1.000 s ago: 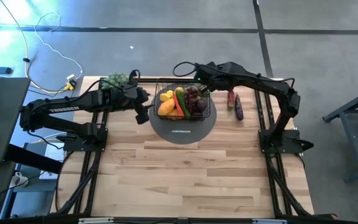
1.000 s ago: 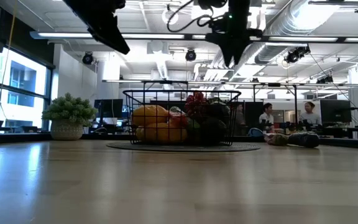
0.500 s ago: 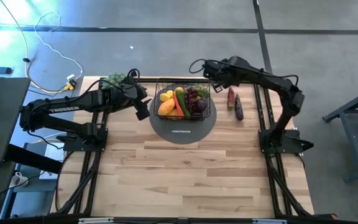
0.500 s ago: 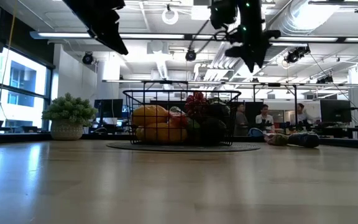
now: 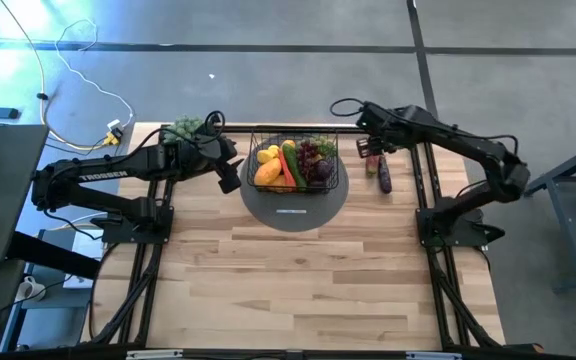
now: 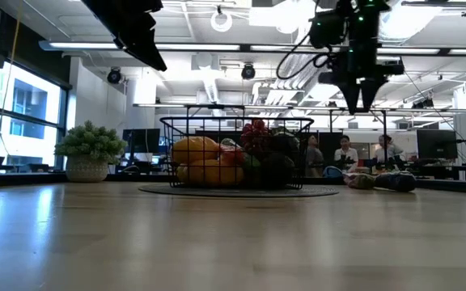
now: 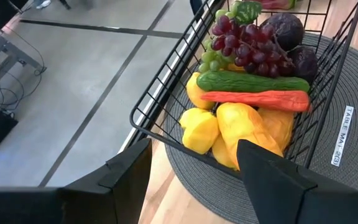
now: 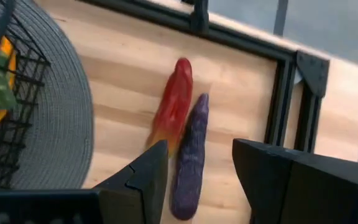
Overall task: Build produce basket
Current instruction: Put the purple eggplant into the wire basket
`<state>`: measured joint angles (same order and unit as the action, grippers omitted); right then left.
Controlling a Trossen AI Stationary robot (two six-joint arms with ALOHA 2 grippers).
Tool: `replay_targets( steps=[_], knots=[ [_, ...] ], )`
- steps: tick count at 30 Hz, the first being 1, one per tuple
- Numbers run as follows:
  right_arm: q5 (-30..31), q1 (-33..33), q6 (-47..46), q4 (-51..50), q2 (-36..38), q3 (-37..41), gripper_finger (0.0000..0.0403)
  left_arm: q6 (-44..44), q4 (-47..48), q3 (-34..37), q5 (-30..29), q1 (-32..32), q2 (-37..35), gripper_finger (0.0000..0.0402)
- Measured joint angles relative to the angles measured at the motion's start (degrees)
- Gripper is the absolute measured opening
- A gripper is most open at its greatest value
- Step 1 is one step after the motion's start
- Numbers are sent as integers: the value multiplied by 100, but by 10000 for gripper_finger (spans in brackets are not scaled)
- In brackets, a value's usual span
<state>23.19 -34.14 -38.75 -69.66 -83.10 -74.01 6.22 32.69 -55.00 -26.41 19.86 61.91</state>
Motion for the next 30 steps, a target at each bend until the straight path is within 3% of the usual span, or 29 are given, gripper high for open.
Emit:
replay_targets(
  steps=[13, 19, 30],
  knots=[
    [-512, -434, 130, 292, 408, 849, 165, -127, 0, 0, 1, 0, 0, 227],
    [-831, -646, 127, 418, 408, 1194, 191, -308, 0, 0, 4, 0, 0, 227],
    [-1391, -1115, 126, 1593, 404, 2173, 204, -453, 0, 0, 8, 0, 0, 227]
  ],
)
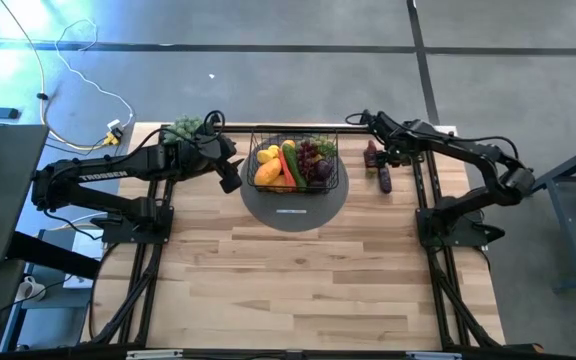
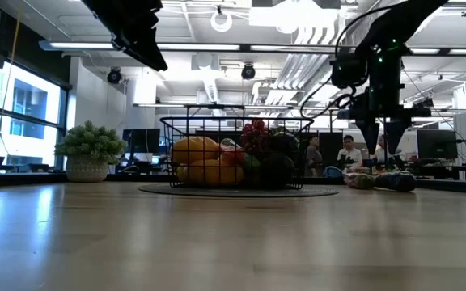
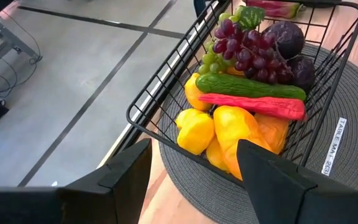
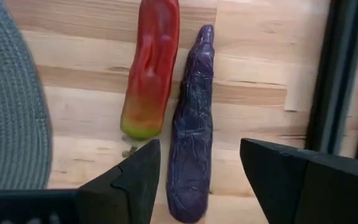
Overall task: Build produce basket
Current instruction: Put the purple eggplant into the wire basket
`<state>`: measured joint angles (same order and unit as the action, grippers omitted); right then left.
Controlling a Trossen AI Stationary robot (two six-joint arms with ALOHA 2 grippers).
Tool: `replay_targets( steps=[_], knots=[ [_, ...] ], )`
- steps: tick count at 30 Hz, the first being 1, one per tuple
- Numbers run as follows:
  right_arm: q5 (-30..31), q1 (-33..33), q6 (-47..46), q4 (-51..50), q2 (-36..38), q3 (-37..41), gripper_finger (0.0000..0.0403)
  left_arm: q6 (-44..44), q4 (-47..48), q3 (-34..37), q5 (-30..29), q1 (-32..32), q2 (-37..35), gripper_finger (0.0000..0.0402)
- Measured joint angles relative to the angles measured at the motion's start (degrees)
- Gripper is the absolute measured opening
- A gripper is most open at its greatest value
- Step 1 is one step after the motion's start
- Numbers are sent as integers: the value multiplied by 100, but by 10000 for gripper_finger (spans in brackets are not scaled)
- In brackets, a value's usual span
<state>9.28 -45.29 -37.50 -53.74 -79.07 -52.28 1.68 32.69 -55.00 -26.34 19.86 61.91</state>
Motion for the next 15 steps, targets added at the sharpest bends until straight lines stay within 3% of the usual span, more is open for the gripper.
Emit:
replay_targets(
  steps=[15],
  knots=[
    [-404, -160, -285, 1025, -2, 988, 204, -1, 0, 0, 3, 0, 0, 227]
  ],
)
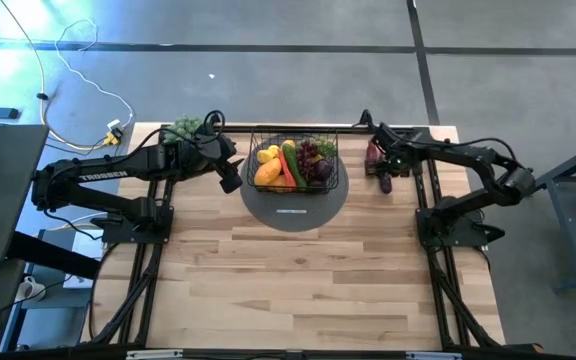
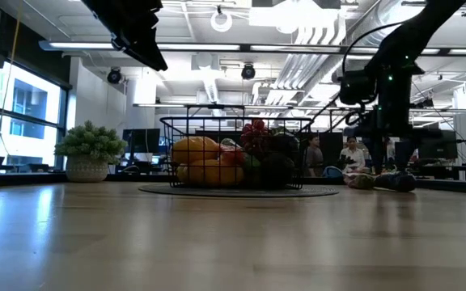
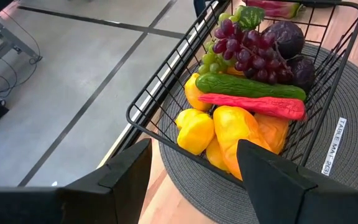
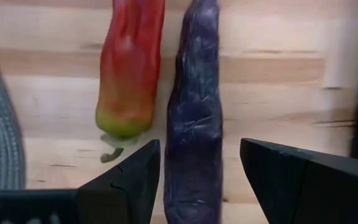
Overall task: Build produce basket
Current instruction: Put the purple eggplant into the wire basket
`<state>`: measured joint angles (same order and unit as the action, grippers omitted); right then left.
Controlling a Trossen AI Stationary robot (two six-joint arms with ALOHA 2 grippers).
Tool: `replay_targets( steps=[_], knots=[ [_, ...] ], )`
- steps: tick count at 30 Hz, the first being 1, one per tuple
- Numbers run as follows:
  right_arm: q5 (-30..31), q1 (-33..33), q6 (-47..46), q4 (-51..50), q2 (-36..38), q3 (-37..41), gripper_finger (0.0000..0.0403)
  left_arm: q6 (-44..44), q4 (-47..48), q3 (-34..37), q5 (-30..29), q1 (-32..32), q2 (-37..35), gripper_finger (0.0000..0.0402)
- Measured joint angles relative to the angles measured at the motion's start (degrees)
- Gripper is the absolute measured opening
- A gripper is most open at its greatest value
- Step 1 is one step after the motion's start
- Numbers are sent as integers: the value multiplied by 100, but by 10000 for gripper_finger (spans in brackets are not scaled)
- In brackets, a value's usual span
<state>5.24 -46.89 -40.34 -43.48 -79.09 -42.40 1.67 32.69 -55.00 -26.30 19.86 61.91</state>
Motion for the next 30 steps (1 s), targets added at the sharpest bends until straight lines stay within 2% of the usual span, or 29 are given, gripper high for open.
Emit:
replay_targets(
  steps=[11, 13, 19, 30],
  knots=[
    [-138, 0, -323, 277, 0, 486, 196, 2, 0, 0, 0, 0, 0, 227],
    [-164, 0, -351, 295, 0, 486, 178, 2, 2, 0, 0, 0, 0, 227],
    [-249, 0, -465, 293, 0, 484, 90, 3, 2, 0, 0, 0, 0, 227],
    [-311, 72, -618, -101, 2, 251, 88, 4, 6, 0, 13, 0, 0, 227]
  ],
)
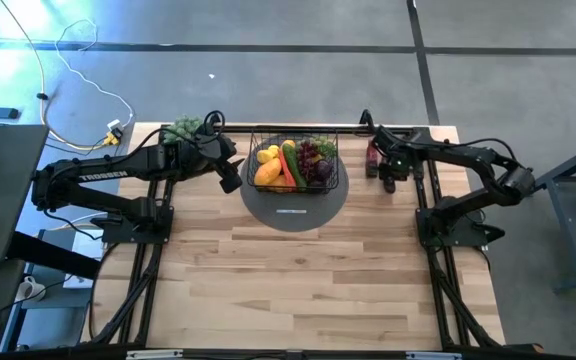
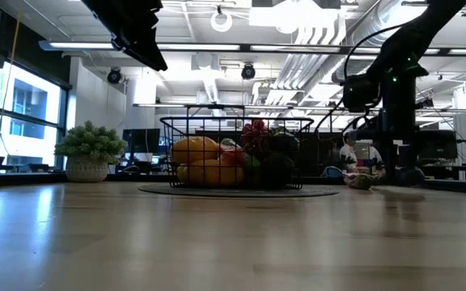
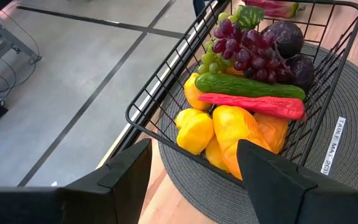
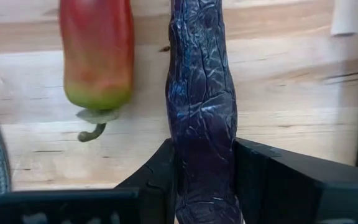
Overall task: Build produce basket
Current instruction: Put the purple eggplant into the wire basket
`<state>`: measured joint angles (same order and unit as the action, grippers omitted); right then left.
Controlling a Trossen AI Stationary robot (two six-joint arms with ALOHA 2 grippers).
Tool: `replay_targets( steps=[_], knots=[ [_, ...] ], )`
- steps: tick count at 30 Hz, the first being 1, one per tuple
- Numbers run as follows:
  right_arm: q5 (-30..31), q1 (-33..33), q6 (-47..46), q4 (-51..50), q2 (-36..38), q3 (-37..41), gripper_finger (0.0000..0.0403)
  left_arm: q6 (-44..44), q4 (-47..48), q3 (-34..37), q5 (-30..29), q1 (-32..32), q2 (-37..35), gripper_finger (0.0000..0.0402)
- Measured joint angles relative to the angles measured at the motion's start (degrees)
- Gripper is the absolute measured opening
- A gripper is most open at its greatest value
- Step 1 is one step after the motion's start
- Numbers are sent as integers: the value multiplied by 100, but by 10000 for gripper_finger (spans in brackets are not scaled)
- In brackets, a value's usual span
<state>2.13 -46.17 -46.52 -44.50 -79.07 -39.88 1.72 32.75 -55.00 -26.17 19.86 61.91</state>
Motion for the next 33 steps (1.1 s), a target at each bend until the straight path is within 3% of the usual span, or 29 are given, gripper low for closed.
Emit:
replay_targets(
  steps=[11, 21, 27, 33],
  knots=[
    [629, 433, -427, -677, 4, -761, 88, 0, 48, 1, 4, 0, 0, 227],
    [1388, 891, -658, -1457, 6, -2047, 88, 0, 48, 2, 17, 0, 0, 227],
    [1795, 1413, -657, -1207, 9, -2905, 88, -1, 48, 2, 17, 0, 0, 227],
    [1947, 2021, -478, -41, 9, -3167, 88, -2, 48, 2, 44, 0, 0, 227]
  ],
)
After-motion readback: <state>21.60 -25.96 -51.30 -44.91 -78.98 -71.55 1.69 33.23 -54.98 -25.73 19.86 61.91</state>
